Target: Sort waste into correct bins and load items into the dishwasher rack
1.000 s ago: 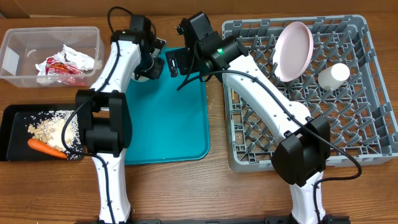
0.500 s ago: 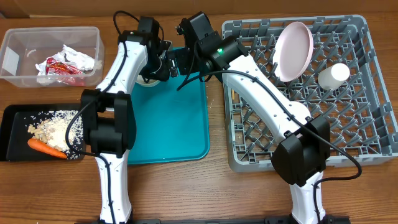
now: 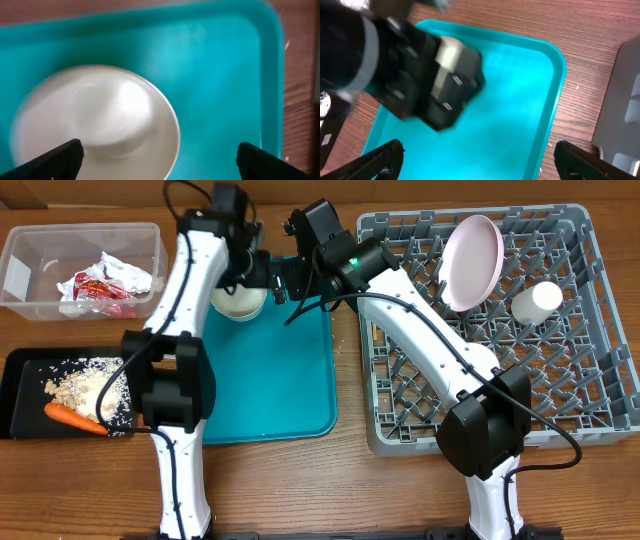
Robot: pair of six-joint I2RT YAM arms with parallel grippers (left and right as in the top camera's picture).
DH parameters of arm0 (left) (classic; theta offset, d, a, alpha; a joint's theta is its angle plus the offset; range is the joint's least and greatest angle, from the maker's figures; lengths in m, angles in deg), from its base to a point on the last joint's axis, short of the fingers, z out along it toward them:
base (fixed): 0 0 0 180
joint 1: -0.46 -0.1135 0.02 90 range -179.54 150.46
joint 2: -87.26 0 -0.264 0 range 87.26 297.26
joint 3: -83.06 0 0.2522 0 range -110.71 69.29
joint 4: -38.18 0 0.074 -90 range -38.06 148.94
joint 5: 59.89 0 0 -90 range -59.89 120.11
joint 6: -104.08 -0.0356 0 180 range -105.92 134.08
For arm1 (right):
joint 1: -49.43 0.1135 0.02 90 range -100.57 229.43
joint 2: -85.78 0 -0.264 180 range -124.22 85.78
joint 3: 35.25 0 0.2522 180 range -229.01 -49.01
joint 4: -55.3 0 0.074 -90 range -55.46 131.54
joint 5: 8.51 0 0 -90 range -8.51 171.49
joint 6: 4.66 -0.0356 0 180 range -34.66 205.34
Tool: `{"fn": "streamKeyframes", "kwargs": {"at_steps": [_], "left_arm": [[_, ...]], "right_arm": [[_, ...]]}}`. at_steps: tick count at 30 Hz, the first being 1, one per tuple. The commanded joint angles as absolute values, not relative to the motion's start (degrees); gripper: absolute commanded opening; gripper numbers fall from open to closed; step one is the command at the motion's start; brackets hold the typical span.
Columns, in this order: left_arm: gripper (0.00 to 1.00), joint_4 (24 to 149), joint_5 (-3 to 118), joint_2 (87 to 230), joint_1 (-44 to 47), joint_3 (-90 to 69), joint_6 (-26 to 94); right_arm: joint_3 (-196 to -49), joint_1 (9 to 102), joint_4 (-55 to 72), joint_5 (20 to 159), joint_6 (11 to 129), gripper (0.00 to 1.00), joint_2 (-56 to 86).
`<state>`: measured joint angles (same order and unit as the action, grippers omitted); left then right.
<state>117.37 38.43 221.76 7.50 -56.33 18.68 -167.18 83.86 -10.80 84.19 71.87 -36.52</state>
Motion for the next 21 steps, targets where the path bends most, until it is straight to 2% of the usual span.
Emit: {"fn": "streamKeyframes", "kwargs": {"at_steps": [1, 7, 16, 21], "left_arm": [[1.0, 119.9, 36.4, 221.7, 5.7, -63.3, 22.5], [1.0, 125.4, 29.8, 221.6, 1.0, -73.5, 33.5], [1.0, 141.6, 25.4, 221.6, -7.4, -93.9, 33.8], [1.0, 148.8, 19.0, 221.6, -12.7, -97.6, 33.8]], "right_arm": [[-169.0, 83.6, -10.6, 83.9, 71.8, 1.0, -33.9], [-169.0, 83.6, -10.6, 83.9, 71.8, 1.0, -33.9], [-169.0, 83.6, -10.6, 83.9, 71.8, 1.0, -33.9], [-169.0, 83.6, -10.6, 83.9, 71.8, 1.0, -33.9]]}}
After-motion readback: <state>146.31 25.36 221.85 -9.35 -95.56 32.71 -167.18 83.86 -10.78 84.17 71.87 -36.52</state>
